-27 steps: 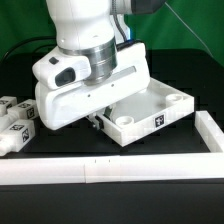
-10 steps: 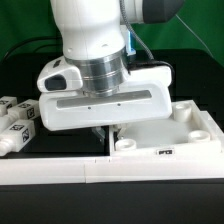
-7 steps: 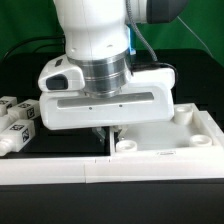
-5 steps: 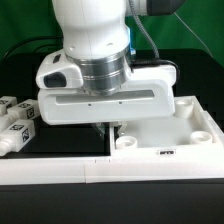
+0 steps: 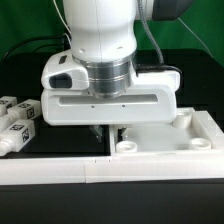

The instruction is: Assemble one leg

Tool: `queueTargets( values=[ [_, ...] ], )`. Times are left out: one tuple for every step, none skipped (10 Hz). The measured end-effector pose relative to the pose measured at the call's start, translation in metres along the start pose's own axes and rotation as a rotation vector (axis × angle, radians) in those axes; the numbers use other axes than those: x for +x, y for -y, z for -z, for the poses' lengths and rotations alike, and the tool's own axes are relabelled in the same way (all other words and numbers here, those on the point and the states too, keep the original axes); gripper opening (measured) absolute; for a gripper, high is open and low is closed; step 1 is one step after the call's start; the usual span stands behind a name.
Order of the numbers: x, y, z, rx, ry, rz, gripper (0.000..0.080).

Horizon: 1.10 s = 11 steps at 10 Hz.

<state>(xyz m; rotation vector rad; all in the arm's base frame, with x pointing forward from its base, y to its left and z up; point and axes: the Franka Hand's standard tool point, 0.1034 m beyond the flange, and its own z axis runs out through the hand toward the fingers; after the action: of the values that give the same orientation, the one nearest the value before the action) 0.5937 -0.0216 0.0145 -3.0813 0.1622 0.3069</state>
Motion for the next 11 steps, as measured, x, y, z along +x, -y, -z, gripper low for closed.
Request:
queueTargets(
  values=[
    [0.0,0.0,0.001,0.0,0.0,0.011,0.0289],
    [-0.003,0.0,0.009,-0.001,-0.004,0.082,0.0425],
    [-0.015,0.0,0.025,0.0,-0.01,0.151,0.0599],
    [-0.026,-0.005,0.034,0.001,-0.011,0.244,0.0599],
    [-0.038,-0.018,0.048,-0.003,-0.036,0.437,0.0634],
    [-0.054,-0.031,0.057,-0.015,-0.078,0.601,0.0645],
    [-0.066,-0.034,0.054,-0.005,-0.085,0.584,0.0645],
    [-0.069,-0.042,0.049,0.027,-0.093,0.55,0.0649],
    [-0.067,-0.043,0.05,0.02,-0.092,0.551,0.0648],
    [-0.067,-0.04,0.05,0.02,-0.092,0.556,0.0648],
    [-0.068,-0.041,0.05,0.021,-0.091,0.555,0.0648]
  ],
)
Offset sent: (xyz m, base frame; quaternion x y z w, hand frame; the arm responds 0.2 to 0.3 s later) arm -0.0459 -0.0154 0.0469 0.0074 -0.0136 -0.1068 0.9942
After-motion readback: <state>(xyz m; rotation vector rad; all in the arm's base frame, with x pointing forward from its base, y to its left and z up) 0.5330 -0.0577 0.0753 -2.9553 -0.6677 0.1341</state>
